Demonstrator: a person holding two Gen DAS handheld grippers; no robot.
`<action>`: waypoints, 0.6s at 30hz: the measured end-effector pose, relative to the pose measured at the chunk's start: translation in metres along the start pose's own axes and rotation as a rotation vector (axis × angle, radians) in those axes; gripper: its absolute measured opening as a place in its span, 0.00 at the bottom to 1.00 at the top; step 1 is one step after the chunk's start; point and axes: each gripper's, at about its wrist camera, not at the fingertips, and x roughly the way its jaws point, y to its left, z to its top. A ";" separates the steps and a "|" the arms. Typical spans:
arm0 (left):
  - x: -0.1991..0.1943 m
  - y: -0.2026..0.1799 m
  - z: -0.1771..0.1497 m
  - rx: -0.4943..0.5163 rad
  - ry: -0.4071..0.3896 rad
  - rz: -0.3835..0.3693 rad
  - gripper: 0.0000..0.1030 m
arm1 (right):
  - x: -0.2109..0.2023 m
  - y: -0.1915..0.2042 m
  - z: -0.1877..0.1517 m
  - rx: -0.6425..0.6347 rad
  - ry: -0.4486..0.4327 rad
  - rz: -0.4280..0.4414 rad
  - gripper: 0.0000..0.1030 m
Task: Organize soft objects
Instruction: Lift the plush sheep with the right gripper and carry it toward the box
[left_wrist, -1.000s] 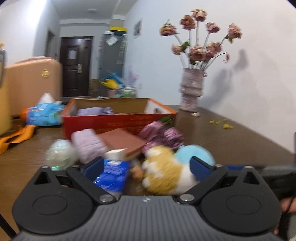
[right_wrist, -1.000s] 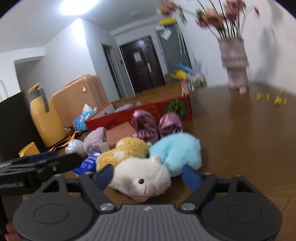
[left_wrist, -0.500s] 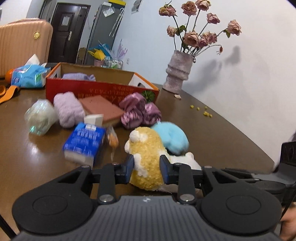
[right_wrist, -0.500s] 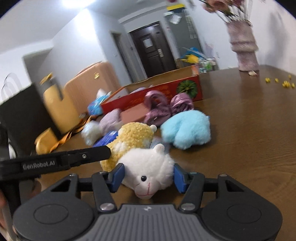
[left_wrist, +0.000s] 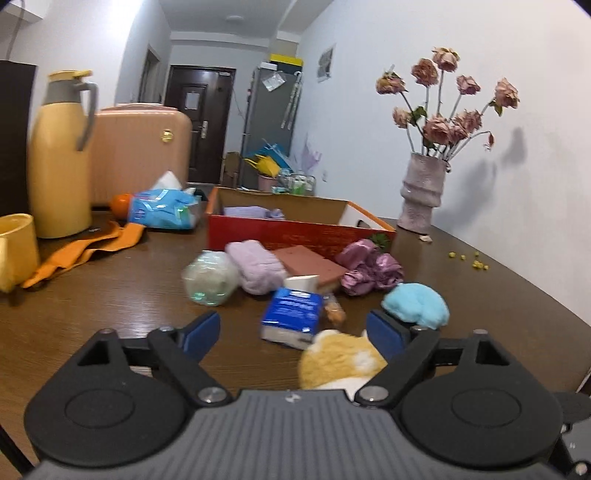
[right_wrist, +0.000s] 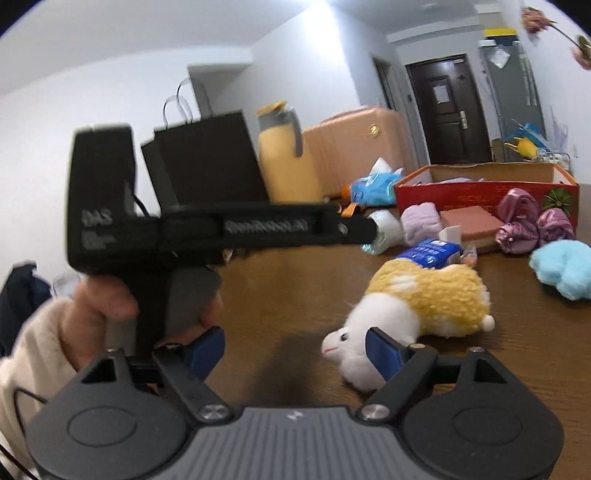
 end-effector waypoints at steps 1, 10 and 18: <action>-0.002 0.003 0.000 -0.004 0.006 -0.001 0.89 | -0.001 0.000 0.001 -0.010 0.009 -0.026 0.80; 0.015 -0.031 -0.026 0.031 0.116 -0.125 0.96 | -0.050 -0.074 0.001 0.174 -0.021 -0.495 0.80; 0.011 0.012 -0.041 0.087 0.145 -0.048 0.97 | -0.047 -0.088 0.009 0.161 -0.055 -0.557 0.81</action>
